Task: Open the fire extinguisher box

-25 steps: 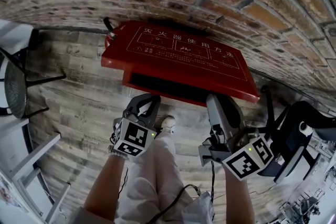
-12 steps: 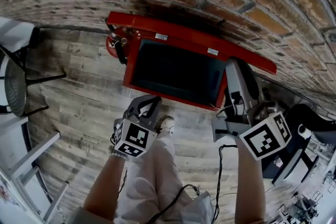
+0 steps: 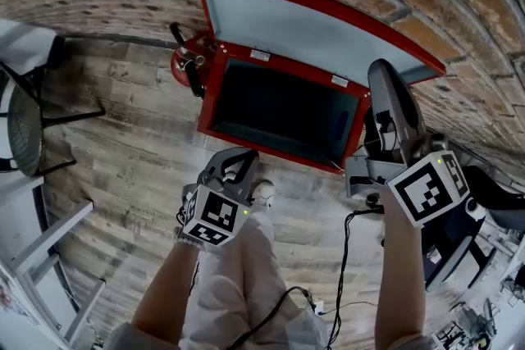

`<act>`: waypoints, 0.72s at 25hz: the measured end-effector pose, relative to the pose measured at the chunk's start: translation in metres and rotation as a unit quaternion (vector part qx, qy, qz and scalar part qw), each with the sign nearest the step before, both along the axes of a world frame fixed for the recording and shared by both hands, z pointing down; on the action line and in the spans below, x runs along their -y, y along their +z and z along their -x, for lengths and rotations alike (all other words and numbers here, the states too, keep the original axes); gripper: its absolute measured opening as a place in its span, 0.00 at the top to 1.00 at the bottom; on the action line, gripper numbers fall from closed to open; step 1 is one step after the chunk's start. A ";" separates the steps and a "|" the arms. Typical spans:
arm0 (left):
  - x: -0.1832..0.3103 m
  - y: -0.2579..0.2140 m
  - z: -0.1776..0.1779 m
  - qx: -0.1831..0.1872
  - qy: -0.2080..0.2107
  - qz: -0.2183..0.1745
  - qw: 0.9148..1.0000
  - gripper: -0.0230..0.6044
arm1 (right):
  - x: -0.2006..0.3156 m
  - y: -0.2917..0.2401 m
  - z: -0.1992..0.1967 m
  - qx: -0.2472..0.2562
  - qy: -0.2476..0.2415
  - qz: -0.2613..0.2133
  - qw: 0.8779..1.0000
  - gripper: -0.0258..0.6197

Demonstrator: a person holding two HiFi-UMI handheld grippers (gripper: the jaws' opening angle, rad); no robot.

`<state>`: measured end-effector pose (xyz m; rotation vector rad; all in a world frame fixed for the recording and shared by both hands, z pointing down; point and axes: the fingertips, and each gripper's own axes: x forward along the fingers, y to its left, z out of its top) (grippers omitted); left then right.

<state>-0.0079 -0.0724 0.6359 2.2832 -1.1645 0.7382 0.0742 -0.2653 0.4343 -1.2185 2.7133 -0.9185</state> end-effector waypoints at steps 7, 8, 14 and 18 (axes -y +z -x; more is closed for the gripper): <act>-0.006 0.000 0.000 -0.002 0.005 0.000 1.000 0.96 | -0.042 0.031 0.034 -0.085 -0.125 -0.007 0.988 0.95; -0.007 0.000 0.000 -0.002 0.006 0.000 1.000 0.96 | -0.048 0.036 0.038 -0.095 -0.142 -0.005 0.985 0.95; -0.015 0.001 0.000 -0.007 0.005 0.004 1.000 0.96 | -0.085 0.073 0.055 -0.152 -0.224 0.015 0.963 0.94; -0.020 0.002 0.000 -0.010 0.006 0.005 1.000 0.96 | -0.110 0.098 0.060 -0.175 -0.272 0.044 0.945 0.89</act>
